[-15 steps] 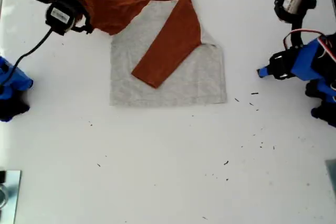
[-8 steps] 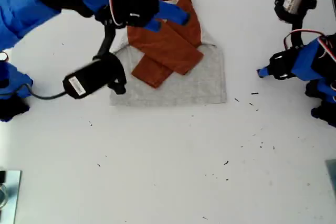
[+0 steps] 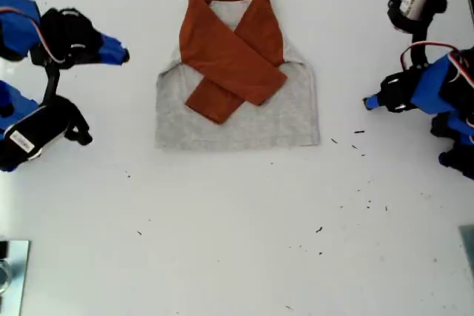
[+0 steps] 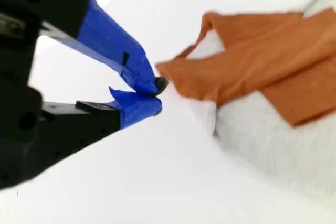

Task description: Fold t shirt

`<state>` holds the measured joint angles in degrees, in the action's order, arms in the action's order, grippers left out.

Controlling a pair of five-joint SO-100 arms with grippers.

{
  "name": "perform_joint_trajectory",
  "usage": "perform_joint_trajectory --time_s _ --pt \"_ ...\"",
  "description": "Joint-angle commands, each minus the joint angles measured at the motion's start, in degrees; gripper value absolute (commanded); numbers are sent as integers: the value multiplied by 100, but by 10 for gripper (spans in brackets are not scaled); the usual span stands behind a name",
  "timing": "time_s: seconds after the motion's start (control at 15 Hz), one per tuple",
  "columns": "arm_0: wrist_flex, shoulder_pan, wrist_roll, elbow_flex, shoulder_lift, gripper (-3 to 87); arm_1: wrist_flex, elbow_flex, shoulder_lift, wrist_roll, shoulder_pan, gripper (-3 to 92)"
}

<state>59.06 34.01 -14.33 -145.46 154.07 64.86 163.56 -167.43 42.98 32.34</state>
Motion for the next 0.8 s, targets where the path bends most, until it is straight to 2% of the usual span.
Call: perform_joint_trajectory --time_s 0.0,0.13,0.27,0.33,0.4,0.47,0.53,0.6,0.73 --pt "-211 -299 659 -1731 1230 -3 62 -9 -88 -132 44 36" --pt "-387 -633 1002 -2294 1521 -3 132 -35 -88 -308 53 35" --pt "211 -809 1046 -1011 545 -3 624 -940 211 -536 -132 35" --pt "668 -1230 1195 132 -229 25 1046 -1995 905 -492 -343 96" --pt "949 -1714 1327 1230 -1002 190 1494 -3146 1705 -554 -615 292" --pt "1230 -2109 1345 2188 -1819 258 1828 -4201 2435 -642 -940 354" --pt "1424 -2426 1415 2892 -2531 298 2021 -4931 2979 -800 -1213 372" --pt "1327 -2689 1556 3129 -2944 309 2021 -5282 3375 -984 -1468 373" --pt "554 -3050 1916 2575 -3349 300 1512 -5229 3920 -1301 -1828 349"
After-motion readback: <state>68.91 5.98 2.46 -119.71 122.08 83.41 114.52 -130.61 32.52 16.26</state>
